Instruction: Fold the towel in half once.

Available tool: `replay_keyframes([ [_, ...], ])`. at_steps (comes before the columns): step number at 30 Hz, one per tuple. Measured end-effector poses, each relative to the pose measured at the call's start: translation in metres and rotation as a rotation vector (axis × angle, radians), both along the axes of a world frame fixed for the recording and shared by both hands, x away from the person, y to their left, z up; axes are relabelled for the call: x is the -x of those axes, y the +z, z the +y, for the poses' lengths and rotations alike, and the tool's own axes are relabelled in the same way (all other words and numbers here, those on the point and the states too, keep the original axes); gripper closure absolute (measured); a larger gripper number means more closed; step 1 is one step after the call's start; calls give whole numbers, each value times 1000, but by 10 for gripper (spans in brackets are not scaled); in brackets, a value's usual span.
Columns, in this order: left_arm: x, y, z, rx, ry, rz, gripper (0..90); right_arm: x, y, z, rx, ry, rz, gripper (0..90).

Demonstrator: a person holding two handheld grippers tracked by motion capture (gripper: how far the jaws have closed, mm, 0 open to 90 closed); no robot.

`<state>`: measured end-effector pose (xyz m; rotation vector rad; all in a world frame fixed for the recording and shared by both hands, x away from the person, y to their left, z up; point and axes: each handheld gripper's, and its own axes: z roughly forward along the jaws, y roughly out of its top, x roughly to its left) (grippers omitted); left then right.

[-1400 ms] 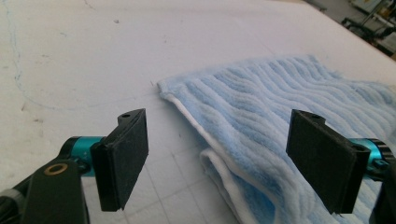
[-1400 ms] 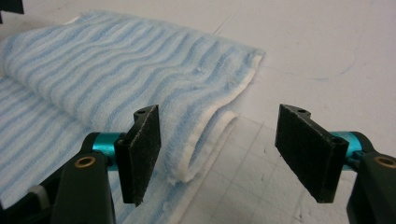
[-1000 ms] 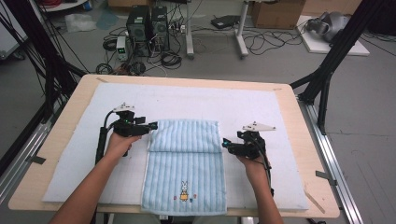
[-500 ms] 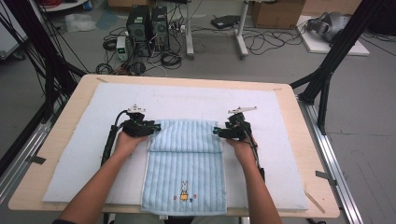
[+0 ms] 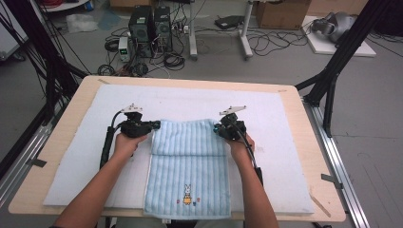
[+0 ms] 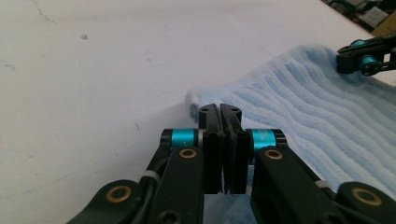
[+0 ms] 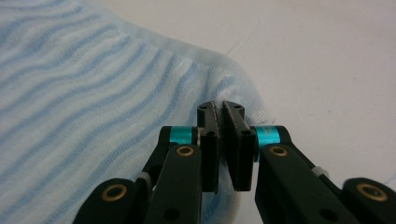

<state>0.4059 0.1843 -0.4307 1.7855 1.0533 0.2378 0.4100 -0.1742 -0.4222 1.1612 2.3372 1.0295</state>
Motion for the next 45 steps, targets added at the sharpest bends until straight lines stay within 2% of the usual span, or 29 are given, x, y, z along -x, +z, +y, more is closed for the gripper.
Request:
replay_keyframes([
  [3,6,8,2,45,-18,-14,871,7,8,-4,-48,12,-17,849],
  [7,18,16,3,71,-49,-29,871,19,18,-9,-84,32,-35,847],
  [11,33,19,4,82,-67,-41,870,34,25,-14,-107,65,-41,845],
  [15,45,18,2,56,-95,-46,869,49,26,-22,-137,79,-23,838],
  [16,48,17,2,65,-101,-45,868,52,26,-23,-135,84,-4,834],
  [18,55,16,3,80,-117,-42,866,61,27,-26,-163,108,-18,835],
  [23,72,13,5,88,-147,-36,866,84,18,-30,-154,135,-10,834],
  [27,85,6,6,70,-172,-27,865,96,8,-38,-183,157,11,839],
  [32,96,-6,7,53,-189,14,865,108,-4,-44,-211,197,55,844],
  [35,103,-12,8,42,-204,38,865,113,-5,-45,-197,221,76,844],
  [38,107,-18,10,23,-218,61,861,118,-10,-47,-177,234,117,844],
  [40,107,-19,12,38,-219,72,797,121,-14,-47,-163,231,134,820],
  [42,104,-17,14,59,-190,59,601,121,-12,-49,-189,200,119,706],
  [43,101,-15,16,73,-167,45,539,119,-9,-51,-236,187,109,683],
  [45,95,-11,20,91,-128,24,490,115,-2,-56,-325,153,68,661],
])
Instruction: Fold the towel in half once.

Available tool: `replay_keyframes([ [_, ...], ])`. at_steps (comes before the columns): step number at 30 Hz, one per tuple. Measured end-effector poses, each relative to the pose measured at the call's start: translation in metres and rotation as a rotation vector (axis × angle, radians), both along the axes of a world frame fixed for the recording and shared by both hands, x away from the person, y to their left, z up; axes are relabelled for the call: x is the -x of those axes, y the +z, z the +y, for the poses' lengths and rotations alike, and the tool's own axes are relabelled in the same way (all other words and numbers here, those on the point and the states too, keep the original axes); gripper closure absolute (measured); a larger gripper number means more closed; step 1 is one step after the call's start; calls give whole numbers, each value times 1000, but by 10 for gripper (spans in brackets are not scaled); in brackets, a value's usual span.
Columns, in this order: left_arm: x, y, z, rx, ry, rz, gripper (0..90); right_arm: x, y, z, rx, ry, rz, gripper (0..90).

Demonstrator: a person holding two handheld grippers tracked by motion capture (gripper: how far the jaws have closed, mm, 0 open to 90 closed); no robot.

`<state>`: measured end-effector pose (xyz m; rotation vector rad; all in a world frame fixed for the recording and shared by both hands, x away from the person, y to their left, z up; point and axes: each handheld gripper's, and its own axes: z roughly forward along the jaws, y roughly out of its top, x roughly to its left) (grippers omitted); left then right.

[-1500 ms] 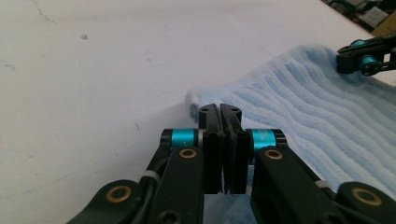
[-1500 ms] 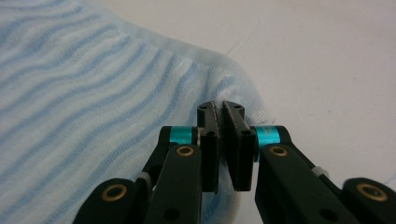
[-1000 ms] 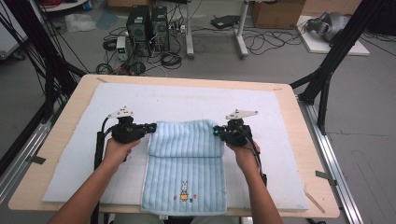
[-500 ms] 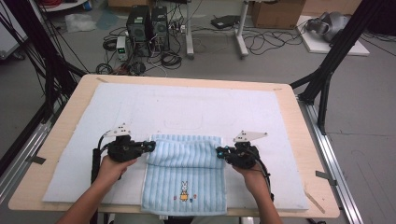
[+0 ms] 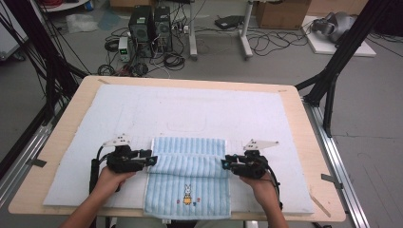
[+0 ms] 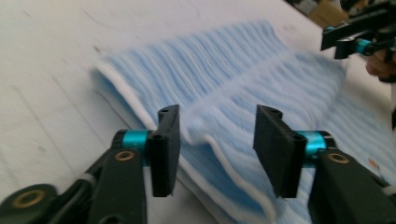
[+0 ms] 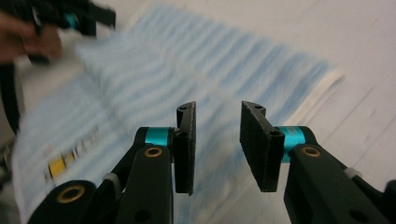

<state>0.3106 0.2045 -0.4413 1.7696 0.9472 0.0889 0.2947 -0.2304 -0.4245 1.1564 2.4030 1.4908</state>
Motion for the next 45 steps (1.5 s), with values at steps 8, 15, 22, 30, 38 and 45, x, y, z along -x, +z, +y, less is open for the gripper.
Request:
replay_keyframes([
  [8,-32,-5,-8,-38,96,69,513,-29,-10,11,191,-164,8,641],
  [15,-35,-12,-18,-124,53,62,846,-38,-19,21,217,-122,49,872],
  [22,-37,-6,-13,-40,89,31,854,-39,-14,18,172,-145,-1,879],
  [30,-52,-4,-20,-82,146,41,831,-54,-15,22,200,-230,-8,877],
  [38,-53,-9,-21,-152,167,78,448,-60,-20,22,210,-298,10,493],
  [45,-48,-9,-33,-261,127,-3,597,-59,-21,34,293,-253,-17,522],
])
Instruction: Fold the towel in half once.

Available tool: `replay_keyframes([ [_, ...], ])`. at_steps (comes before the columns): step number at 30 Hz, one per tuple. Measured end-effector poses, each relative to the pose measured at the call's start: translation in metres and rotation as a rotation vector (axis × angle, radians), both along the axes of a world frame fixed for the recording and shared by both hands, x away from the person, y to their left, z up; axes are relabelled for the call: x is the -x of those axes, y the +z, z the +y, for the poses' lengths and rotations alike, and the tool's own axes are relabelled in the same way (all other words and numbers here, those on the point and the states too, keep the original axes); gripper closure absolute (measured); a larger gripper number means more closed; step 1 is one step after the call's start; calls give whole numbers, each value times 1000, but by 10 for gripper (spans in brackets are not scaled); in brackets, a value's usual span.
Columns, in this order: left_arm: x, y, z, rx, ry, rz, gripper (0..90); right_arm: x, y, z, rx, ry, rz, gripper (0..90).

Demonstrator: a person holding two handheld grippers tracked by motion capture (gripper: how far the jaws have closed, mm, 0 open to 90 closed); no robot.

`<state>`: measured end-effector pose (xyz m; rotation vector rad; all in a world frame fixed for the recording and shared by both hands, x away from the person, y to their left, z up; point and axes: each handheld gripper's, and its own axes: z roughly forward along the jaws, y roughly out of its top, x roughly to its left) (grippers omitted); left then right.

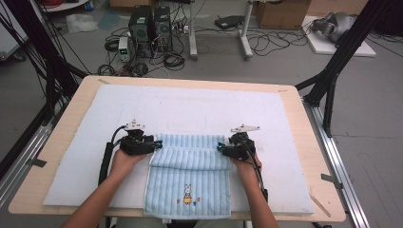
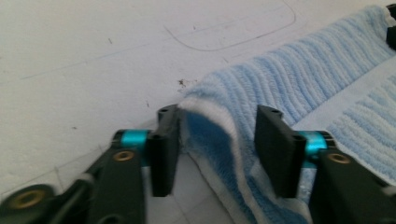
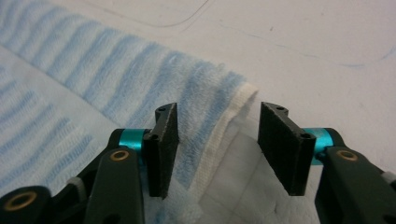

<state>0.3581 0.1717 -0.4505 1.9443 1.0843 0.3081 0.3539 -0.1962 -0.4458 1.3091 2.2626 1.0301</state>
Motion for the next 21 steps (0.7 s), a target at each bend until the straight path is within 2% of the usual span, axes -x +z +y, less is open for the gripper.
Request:
replay_keyframes([
  [1,1,-1,-1,-2,-34,1,696,0,0,2,2,14,0,574],
  [2,1,-1,-2,0,-50,2,814,0,2,2,-8,21,24,635],
  [3,1,0,-3,-6,-56,3,826,0,3,4,-4,32,36,690],
  [4,0,0,-3,-10,-60,7,838,-1,4,4,-17,51,52,790],
  [5,-2,1,-2,-6,-61,14,840,-2,4,4,-41,66,70,824],
  [6,-3,0,-1,13,-55,24,842,-3,4,4,-41,74,72,842],
  [8,-7,-2,3,53,-29,33,843,-5,4,4,-55,82,77,850],
  [11,-13,-2,7,109,9,42,843,-10,5,0,-82,65,66,851],
  [13,-20,0,6,89,2,49,843,-15,6,0,-93,53,55,851],
  [16,-31,8,6,98,18,25,843,-23,8,3,-79,41,48,851],
  [18,-39,12,6,100,23,26,842,-29,12,4,-77,33,27,850],
  [21,-48,16,6,110,27,5,841,-39,17,6,-66,19,2,851],
])
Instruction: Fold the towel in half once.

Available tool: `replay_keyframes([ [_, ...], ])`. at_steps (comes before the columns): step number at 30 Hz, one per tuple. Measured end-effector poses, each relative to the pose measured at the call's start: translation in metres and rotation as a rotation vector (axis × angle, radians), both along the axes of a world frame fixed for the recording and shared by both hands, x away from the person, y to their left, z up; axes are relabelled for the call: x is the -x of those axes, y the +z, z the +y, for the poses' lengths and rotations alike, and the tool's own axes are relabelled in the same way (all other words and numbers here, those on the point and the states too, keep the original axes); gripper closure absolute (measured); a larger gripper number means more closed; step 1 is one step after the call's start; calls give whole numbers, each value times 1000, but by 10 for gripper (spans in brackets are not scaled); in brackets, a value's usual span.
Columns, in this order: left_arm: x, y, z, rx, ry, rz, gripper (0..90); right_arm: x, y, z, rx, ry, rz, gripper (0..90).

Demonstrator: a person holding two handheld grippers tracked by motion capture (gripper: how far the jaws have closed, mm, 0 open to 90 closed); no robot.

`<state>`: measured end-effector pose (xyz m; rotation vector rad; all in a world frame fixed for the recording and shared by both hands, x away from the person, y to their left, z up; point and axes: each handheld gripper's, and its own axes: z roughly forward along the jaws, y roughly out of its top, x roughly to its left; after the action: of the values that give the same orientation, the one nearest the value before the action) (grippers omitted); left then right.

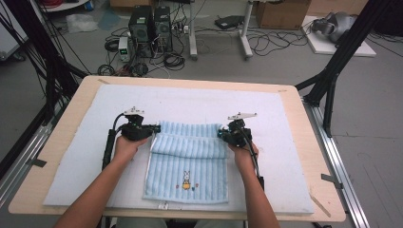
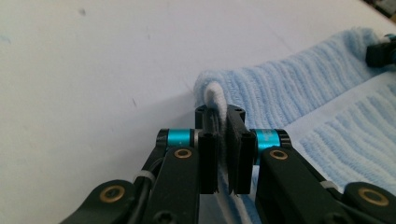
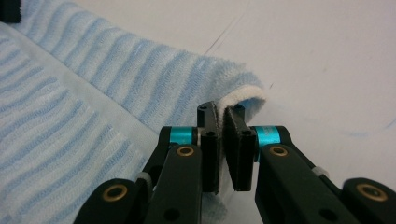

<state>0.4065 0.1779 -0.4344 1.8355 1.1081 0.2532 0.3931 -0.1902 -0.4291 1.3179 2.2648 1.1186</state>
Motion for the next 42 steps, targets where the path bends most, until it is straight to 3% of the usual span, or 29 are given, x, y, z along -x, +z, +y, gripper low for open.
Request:
replay_keyframes([
  [6,-12,2,1,26,23,-102,840,-19,7,1,5,-29,-49,850],
  [8,-18,0,1,13,18,-79,840,-24,7,3,6,-38,-48,850],
  [15,-31,2,2,20,28,-102,837,-37,6,9,27,-66,-66,848],
  [17,-32,-2,1,-2,29,-78,824,-41,3,9,35,-71,-70,837],
  [19,-33,-6,3,1,54,-27,698,-42,-1,10,35,-82,-55,753],
  [22,-33,-5,9,4,73,-4,576,-42,-2,8,7,-98,-36,605],
  [24,-31,0,13,21,76,-23,569,-40,1,5,-10,-106,-47,554],
  [27,-27,10,17,54,73,-67,575,-36,8,-1,-32,-111,-65,545],
  [29,-24,12,15,63,36,-81,597,-33,12,-4,-47,-112,-68,545],
  [31,-23,11,10,43,-1,-85,604,-30,13,-7,-55,-106,-68,543],
  [38,-26,-3,-4,-32,-43,-51,584,-15,10,-21,-95,-75,-46,522],
  [42,-24,-9,-15,-122,-82,-30,611,-10,7,-32,-109,-77,-41,521],
])
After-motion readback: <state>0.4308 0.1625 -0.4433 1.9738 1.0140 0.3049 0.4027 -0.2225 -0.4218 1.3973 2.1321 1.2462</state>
